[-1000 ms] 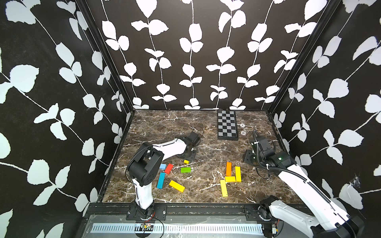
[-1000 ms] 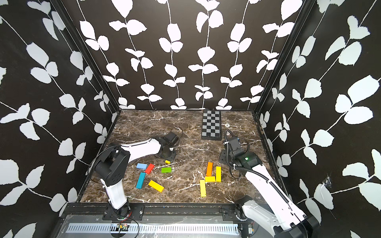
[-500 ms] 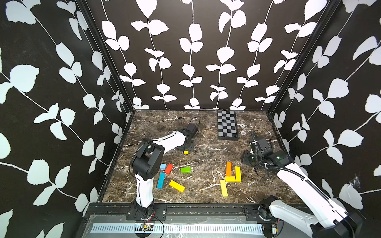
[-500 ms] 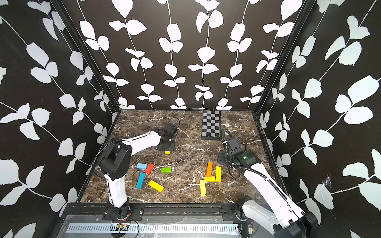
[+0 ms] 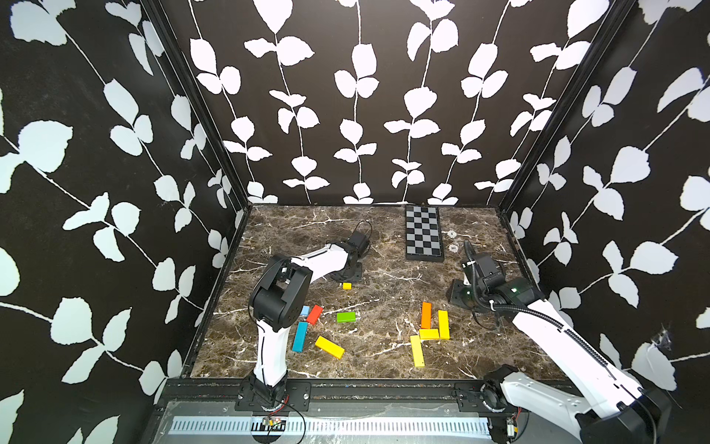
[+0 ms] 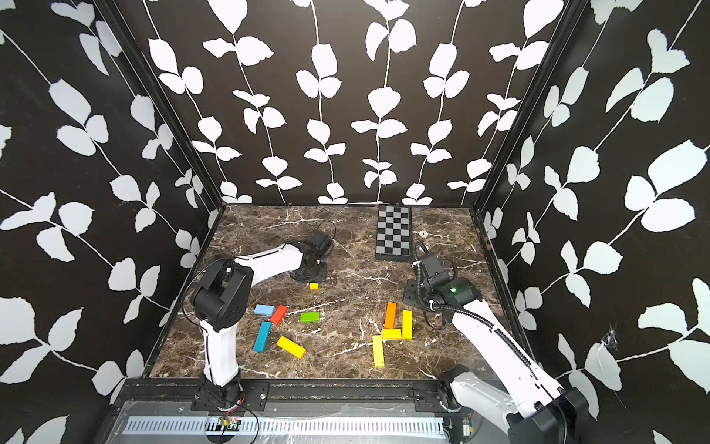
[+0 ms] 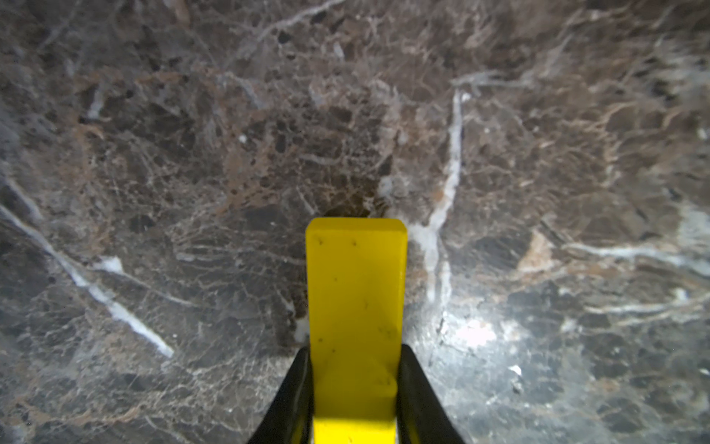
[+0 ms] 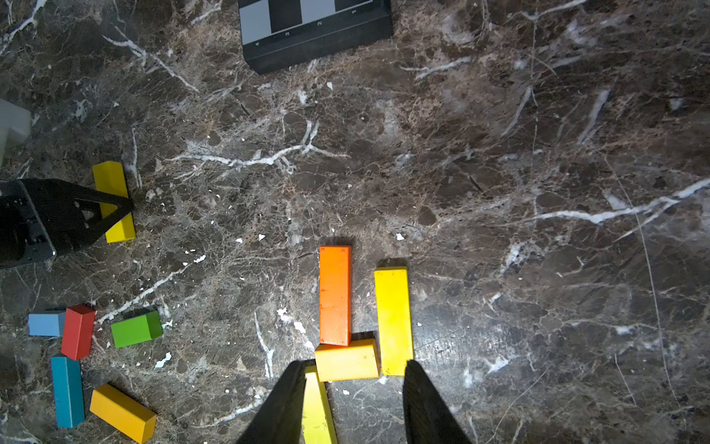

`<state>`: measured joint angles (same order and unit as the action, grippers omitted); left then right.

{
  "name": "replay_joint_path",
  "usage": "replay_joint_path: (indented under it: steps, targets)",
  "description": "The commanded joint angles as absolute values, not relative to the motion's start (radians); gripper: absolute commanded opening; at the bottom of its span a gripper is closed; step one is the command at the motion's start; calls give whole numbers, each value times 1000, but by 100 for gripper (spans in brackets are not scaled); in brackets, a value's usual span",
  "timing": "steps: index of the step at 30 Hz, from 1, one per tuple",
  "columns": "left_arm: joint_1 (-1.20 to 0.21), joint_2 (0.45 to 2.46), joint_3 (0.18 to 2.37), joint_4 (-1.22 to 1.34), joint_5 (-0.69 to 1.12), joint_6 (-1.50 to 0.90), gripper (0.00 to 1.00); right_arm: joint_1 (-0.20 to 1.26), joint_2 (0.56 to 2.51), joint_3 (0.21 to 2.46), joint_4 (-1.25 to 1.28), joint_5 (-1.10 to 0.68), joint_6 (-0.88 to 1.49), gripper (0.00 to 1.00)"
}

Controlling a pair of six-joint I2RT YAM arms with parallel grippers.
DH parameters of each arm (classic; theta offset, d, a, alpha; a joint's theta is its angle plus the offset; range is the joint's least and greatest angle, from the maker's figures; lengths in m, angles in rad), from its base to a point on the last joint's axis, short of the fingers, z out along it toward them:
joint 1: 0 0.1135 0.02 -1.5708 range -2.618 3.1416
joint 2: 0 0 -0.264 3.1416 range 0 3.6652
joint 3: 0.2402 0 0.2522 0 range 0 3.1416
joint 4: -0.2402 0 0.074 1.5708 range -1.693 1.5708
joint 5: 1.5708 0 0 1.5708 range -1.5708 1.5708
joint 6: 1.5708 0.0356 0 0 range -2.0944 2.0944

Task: Assemble the letter h with building blocks
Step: Place the building block at the center of the board, then pick up the building block from the center of the board.

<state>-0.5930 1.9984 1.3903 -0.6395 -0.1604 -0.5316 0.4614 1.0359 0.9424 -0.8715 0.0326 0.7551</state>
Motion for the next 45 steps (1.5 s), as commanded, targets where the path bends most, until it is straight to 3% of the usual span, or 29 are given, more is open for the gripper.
replay_joint_path:
  steps: [1, 4, 6, 7, 9, 13, 17, 26, 30, 31, 32, 33, 37, 45]
  targets:
    - [-586, 2009, 1420, -660, -157, -531, 19, 470, 1040, 971, -861, 37, 758, 42]
    - [-584, 2016, 1424, -659, -156, -532, 20, 472, 1042, 974, -864, 36, 758, 41]
    - [-583, 2019, 1424, -657, -149, -535, 34, 477, 1040, 976, -868, 36, 759, 42]
    - [-584, 2017, 1424, -658, -147, -542, 47, 478, 1040, 975, -872, 38, 759, 43]
    - [-584, 2006, 1420, -659, -149, -549, 60, 486, 1042, 975, -877, 44, 760, 50]
    - [-583, 1959, 1415, -664, -166, -549, 70, 528, 1056, 982, -889, 75, 764, 69]
    - [-584, 1868, 1406, -709, -206, -545, 80, 572, 1082, 992, -890, 96, 773, 71]
    - [-590, 1471, 1113, -817, -238, -549, 75, 641, 1153, 991, -836, 85, 754, 73]
    - [-648, 1365, 1008, -835, -140, -561, 81, 689, 1243, 1030, -866, 117, 744, 73]
    - [-692, 1362, 1001, -845, -138, -567, 84, 694, 1255, 1035, -865, 123, 748, 73]
    - [-764, 1371, 1001, -848, -135, -573, 95, 694, 1265, 1035, -856, 123, 754, 73]
    - [-800, 1385, 1003, -854, -124, -581, 99, 695, 1267, 1034, -845, 125, 761, 73]
    - [-868, 1453, 974, -801, -100, -637, 99, 695, 1272, 1042, -827, 122, 772, 77]
    - [-873, 1580, 958, -729, -101, -696, 99, 695, 1247, 1025, -865, 131, 774, 77]
